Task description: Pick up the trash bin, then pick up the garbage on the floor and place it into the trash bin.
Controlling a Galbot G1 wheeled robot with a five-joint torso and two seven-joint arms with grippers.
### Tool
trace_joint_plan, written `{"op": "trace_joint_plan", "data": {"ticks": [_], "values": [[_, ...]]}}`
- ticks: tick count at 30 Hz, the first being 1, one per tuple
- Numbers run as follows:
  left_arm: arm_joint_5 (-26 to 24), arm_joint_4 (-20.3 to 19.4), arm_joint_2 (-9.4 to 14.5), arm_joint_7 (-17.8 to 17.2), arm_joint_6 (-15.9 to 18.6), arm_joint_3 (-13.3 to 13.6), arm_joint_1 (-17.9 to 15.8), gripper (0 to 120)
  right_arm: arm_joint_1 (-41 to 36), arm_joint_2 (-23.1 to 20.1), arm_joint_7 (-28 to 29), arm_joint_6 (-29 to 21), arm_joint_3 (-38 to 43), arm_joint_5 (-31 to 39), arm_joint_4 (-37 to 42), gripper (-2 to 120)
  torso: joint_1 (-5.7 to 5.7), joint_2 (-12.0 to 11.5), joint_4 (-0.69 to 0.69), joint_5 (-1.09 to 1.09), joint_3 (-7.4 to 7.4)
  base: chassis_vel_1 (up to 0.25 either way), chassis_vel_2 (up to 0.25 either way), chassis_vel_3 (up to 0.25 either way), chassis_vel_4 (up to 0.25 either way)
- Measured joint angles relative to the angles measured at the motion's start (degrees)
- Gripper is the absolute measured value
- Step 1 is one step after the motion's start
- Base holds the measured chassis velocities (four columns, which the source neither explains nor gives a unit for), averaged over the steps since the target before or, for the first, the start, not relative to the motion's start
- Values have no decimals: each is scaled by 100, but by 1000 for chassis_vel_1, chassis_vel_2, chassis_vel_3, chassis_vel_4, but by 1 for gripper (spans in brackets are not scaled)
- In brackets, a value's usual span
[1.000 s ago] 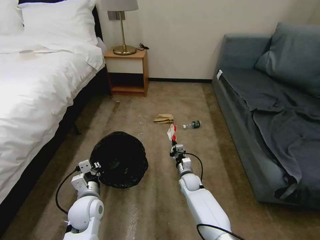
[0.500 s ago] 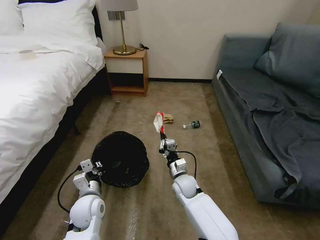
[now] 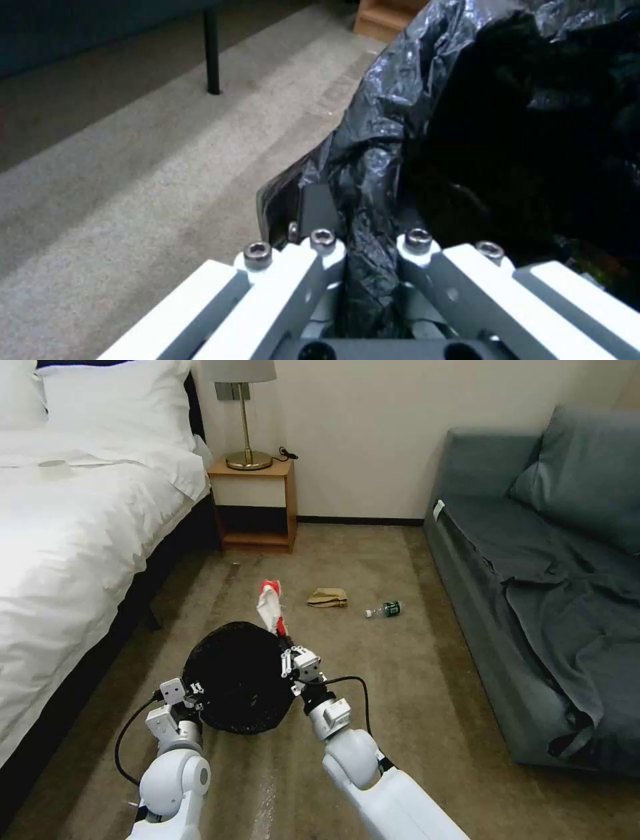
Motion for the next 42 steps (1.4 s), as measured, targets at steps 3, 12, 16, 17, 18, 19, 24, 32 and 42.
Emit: {"op": "trace_joint_plan", "data": {"ticks": [3, 12, 16, 17, 18, 19, 24, 32, 42], "values": [[-5, 0, -2, 0, -7, -5, 1, 3, -50, -30, -62, 50, -76, -67, -2, 0, 0, 0, 0, 0, 0, 0, 0, 0, 0], [-4, 1, -16, -5, -9, 31, -16, 3, -189, -125, -195, 256, -261, -300, -260, 0, 0, 0, 0, 0, 0, 0, 0, 0, 0], [13, 0, -28, -8, -9, 65, -16, 3, -259, -125, -212, 355, -337, -388, -429, 0, 0, 0, 0, 0, 0, 0, 0, 0, 0], [18, 0, -31, -9, -9, 74, -16, 3, -262, -119, -214, 384, -354, -417, -503, 0, 0, 0, 0, 0, 0, 0, 0, 0, 0], [18, 0, -31, -9, -9, 74, -16, 3, -262, -119, -214, 384, -354, -417, -503, 0, 0, 0, 0, 0, 0, 0, 0, 0, 0], [20, 0, -31, -10, -9, 79, -16, 3, -262, -117, -214, 394, -362, -428, -533, 0, 0, 0, 0, 0, 0, 0, 0, 0, 0], [30, -18, -27, -17, -6, 103, -41, 3, -261, -77, -220, 525, -412, -571, -824, 0, 0, 0, 0, 0, 0, 0, 0, 0, 0], [68, -2, 18, -12, -6, 129, 8, 3, -320, -18, -154, 599, -401, -837, -1100, 5, 0, 0, 0, 0, 1, 0, 0, 0, 0], [95, 13, 15, -7, -7, 181, 6, 3, -360, 10, -38, 492, -360, -861, -1039, 42, 0, 0, 0, 0, 0, 0, 0, 0, 0]]}}
